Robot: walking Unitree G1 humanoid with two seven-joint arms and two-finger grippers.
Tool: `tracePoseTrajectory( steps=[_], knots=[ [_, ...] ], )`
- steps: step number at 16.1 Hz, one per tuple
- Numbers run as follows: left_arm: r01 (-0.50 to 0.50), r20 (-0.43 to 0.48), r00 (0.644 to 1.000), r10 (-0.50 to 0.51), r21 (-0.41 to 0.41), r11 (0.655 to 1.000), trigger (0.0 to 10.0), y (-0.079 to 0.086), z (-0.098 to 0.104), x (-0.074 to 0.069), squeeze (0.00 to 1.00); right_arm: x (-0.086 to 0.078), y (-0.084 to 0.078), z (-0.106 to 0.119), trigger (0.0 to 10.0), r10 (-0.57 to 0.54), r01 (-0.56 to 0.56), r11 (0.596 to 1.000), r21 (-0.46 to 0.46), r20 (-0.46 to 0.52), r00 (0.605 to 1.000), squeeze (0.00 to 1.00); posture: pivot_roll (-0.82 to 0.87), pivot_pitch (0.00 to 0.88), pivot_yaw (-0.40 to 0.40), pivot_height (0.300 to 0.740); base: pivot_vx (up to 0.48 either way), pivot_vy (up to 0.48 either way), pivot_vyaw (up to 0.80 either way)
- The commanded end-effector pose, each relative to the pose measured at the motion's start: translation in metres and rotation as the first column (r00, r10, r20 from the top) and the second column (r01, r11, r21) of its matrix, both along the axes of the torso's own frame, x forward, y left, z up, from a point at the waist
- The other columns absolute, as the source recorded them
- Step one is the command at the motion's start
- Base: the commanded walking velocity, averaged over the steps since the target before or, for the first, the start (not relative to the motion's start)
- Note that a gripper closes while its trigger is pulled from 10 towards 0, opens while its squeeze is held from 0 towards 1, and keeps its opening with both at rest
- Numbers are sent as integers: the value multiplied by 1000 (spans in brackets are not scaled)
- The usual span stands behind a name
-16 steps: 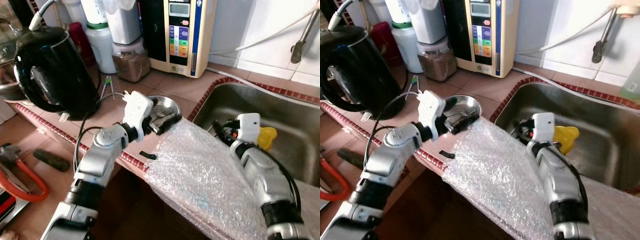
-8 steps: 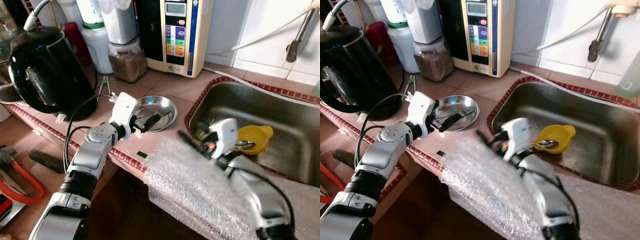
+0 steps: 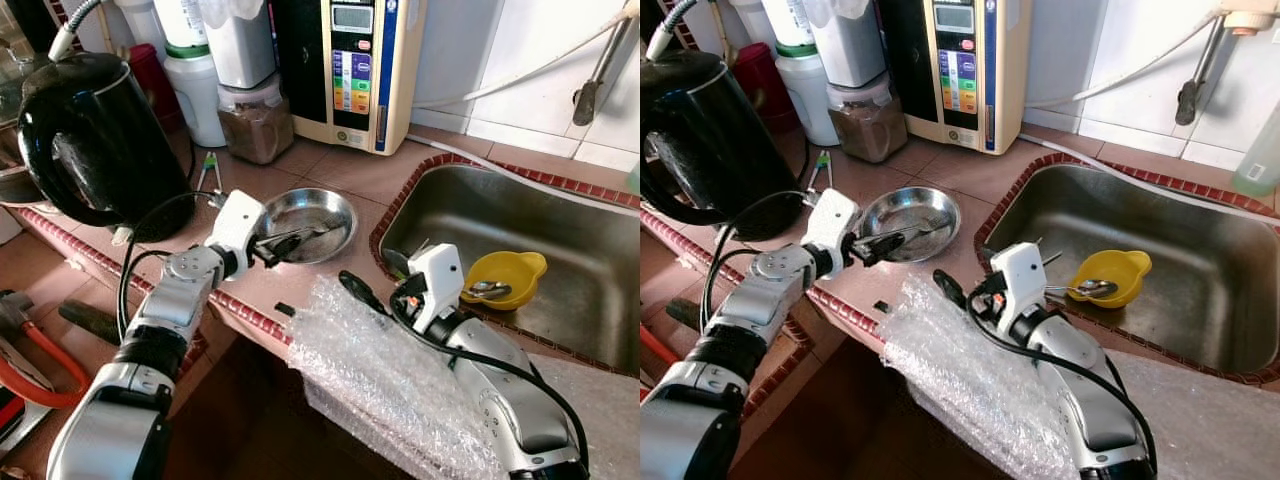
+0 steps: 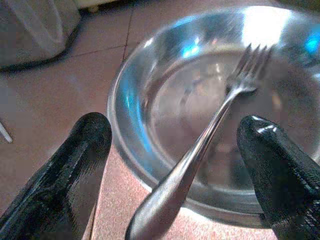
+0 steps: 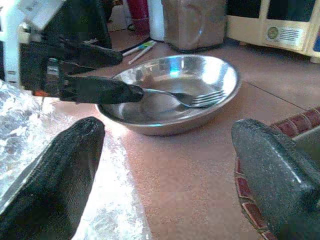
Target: Kitchen organization
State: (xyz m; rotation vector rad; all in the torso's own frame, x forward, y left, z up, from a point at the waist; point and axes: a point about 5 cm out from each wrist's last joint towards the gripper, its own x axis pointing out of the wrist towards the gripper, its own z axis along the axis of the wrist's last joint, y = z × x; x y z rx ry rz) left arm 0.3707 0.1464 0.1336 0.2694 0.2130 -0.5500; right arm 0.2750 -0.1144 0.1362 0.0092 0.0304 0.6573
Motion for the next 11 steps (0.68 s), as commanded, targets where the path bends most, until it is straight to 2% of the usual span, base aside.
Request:
tracePoseTrajectory(
  steps=[1,2,3,7,11],
  knots=[
    [32,-57,998,-30,38,999,8157,5,-6,0,0,-5,9,8,10000,51,-51,999,6,26,998,0,-111,40,92,740,0,0,0],
    [41,-67,997,-38,38,998,1608,5,-7,0,0,-7,11,9,10000,66,-67,998,4,34,997,0,-113,40,94,740,0,0,0],
    [48,-75,996,-45,44,998,0,6,-8,1,0,-8,12,10,10000,67,-67,998,5,39,997,0,-115,41,96,740,0,0,0],
    [95,-102,991,-90,49,994,0,2,-8,1,0,-6,7,14,10000,38,-41,998,54,45,998,0,-119,40,97,740,0,0,0],
    [112,-176,979,-103,43,993,0,0,-14,-1,0,-4,4,14,10000,26,-27,999,27,39,999,0,-118,40,99,740,0,0,0]
  ],
)
